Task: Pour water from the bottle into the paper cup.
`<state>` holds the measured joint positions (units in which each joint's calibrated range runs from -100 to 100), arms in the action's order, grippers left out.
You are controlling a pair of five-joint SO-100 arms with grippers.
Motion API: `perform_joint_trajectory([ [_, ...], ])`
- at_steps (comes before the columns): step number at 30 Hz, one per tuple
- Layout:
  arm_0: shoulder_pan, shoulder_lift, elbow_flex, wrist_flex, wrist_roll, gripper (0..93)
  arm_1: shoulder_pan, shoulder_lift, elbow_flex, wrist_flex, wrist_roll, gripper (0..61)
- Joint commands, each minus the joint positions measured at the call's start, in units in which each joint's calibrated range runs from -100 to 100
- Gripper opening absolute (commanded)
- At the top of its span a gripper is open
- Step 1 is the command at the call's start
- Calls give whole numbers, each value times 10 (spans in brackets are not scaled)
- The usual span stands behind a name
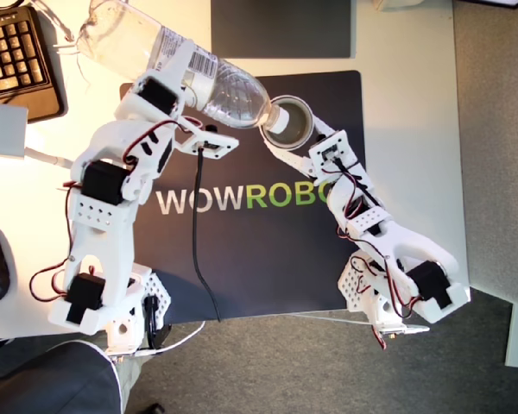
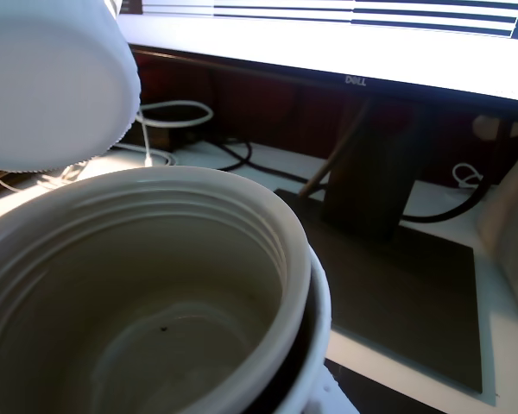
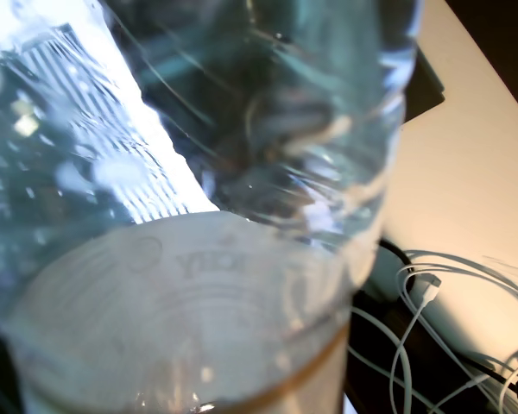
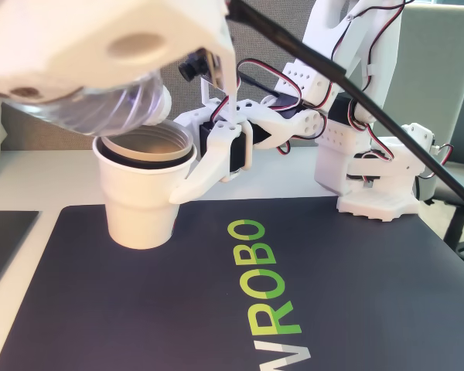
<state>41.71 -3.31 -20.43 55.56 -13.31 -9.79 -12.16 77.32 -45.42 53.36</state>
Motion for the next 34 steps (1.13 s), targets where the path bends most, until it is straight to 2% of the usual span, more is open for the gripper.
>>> perform_joint_trajectory([
  [1,2,-94,-6,-16,9,0,-8,-51,-3,-25,-4,4],
  [11,4,-95,-3,-17,9,0,-4,-51,0,-25,-6,4],
  [14,8,-83,-29,-17,11,0,-8,-52,0,-25,-6,4],
  [21,12,-97,-8,-16,11,0,-6,-51,-3,-26,-8,4],
  [26,16,-120,47,-27,15,0,-9,-57,6,-27,-9,4],
  [34,0,-107,11,-32,17,0,-2,-61,18,-35,-11,4],
])
